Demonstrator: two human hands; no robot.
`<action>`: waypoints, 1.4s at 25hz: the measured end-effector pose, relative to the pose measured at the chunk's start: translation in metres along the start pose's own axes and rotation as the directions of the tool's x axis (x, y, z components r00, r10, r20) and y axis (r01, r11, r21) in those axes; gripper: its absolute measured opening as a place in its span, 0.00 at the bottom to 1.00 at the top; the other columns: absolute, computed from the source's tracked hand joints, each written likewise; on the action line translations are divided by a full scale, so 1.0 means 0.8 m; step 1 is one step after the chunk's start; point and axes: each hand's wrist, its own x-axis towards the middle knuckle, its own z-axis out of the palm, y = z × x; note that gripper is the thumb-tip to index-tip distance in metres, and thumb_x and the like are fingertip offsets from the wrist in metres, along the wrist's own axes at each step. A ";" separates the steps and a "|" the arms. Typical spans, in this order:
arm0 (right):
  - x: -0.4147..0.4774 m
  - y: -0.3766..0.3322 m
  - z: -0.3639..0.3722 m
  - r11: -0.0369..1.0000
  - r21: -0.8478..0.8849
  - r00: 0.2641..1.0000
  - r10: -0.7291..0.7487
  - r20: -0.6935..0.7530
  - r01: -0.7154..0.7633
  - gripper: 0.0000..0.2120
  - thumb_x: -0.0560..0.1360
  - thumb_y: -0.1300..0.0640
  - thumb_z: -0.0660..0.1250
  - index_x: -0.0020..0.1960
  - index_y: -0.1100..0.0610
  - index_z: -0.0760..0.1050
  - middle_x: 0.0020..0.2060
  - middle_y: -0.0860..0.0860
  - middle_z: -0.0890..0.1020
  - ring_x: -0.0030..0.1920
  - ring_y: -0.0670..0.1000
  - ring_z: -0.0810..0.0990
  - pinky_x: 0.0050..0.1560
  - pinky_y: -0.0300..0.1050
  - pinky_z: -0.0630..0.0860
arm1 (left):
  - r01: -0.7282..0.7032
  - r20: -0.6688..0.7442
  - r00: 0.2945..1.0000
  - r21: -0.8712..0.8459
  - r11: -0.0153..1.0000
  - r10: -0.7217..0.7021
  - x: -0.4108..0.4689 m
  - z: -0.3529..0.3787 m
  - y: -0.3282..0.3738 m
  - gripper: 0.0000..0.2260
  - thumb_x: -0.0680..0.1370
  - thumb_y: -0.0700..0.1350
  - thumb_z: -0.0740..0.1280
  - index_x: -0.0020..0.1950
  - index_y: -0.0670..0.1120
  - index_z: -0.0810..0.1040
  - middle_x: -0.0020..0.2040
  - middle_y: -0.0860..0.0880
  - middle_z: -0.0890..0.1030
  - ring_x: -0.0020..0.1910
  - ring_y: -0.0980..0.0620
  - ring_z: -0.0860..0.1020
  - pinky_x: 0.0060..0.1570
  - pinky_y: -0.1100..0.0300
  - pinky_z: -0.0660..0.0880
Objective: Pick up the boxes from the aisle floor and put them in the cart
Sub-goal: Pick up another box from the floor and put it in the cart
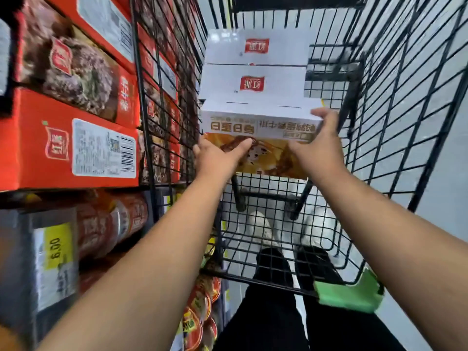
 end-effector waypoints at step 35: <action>-0.103 -0.144 -0.087 0.963 -0.136 0.945 -0.193 0.263 0.234 0.33 0.73 0.51 0.72 0.74 0.49 0.62 0.67 0.52 0.72 0.63 0.52 0.74 0.61 0.47 0.72 | -0.170 0.084 0.970 -0.438 0.883 0.228 -0.152 -0.104 0.060 0.23 0.79 0.49 0.67 0.73 0.55 0.68 0.68 0.48 0.72 0.65 0.50 0.72 0.60 0.58 0.66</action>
